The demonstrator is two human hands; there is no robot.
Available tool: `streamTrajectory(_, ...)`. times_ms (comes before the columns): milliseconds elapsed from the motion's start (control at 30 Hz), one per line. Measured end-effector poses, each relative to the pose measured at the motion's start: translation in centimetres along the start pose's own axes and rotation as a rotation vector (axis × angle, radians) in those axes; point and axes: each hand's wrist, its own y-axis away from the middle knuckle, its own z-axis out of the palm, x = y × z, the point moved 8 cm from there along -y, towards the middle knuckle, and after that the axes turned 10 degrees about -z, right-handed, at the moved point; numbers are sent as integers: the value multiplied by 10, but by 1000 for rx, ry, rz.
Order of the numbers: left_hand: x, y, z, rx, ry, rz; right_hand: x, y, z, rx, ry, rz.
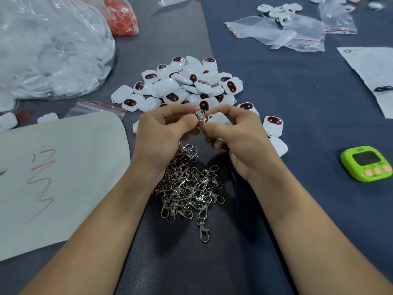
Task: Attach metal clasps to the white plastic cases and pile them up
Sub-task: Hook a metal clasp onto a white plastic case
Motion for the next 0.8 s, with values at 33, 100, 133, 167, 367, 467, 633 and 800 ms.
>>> streamTrajectory(33,-1,1,3,-27,-39,7,-1,0,-2,19,14,-13)
streamTrajectory(100,0,2,7,-50,-113,37,-5,0,-4,31,98,-47)
streamTrajectory(133,1,2,6,-40,-142,61,-7,0,-4,31,146,-62)
streamTrajectory(167,3,2,4,-21,-177,90,-8,0,-6,33,187,-72)
streamTrajectory(367,8,9,3,99,-490,192,-16,3,-11,103,641,-190)
streamTrajectory(467,14,16,8,135,-753,288,-21,5,-6,97,677,-251)
streamTrajectory(633,23,23,8,220,-828,334,-27,-1,-19,123,780,-207)
streamTrajectory(800,20,18,-3,277,-764,212,-50,-1,-60,372,1105,-238)
